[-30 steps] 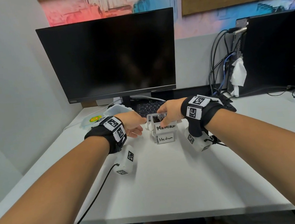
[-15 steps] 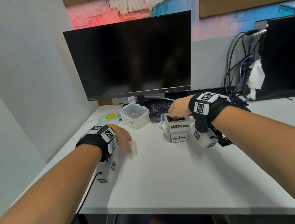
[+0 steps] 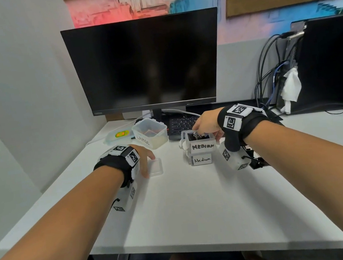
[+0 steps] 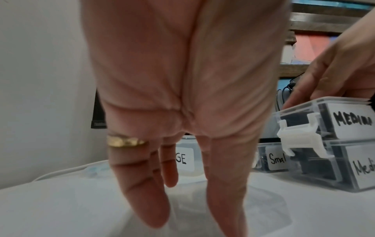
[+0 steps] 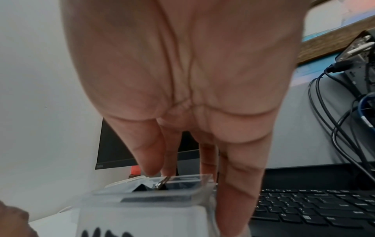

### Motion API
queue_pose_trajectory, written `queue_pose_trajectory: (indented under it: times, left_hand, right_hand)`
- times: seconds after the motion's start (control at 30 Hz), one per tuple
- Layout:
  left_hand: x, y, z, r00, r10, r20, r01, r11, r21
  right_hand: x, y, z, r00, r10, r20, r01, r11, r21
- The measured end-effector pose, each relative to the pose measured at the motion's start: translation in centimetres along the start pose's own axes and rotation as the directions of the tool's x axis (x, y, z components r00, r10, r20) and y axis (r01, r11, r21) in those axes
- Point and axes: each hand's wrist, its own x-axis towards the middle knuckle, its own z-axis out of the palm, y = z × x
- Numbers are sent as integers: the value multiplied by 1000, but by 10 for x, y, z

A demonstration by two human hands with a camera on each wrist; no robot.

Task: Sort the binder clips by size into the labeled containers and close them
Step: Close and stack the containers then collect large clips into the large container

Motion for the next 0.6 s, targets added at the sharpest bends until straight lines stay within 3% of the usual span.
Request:
queue_pose_trajectory:
  times: [0.47,0.6]
  left_hand:
    - [9,13,-2,986,-24,-166,9,995,-95]
    - [12,18,-6,978,8,-207,-34,992,-125]
  right_hand:
    - [21,-3,12,999,-14,29,6,968,251]
    - [27,10,8,997,27,-79,-16,990,139]
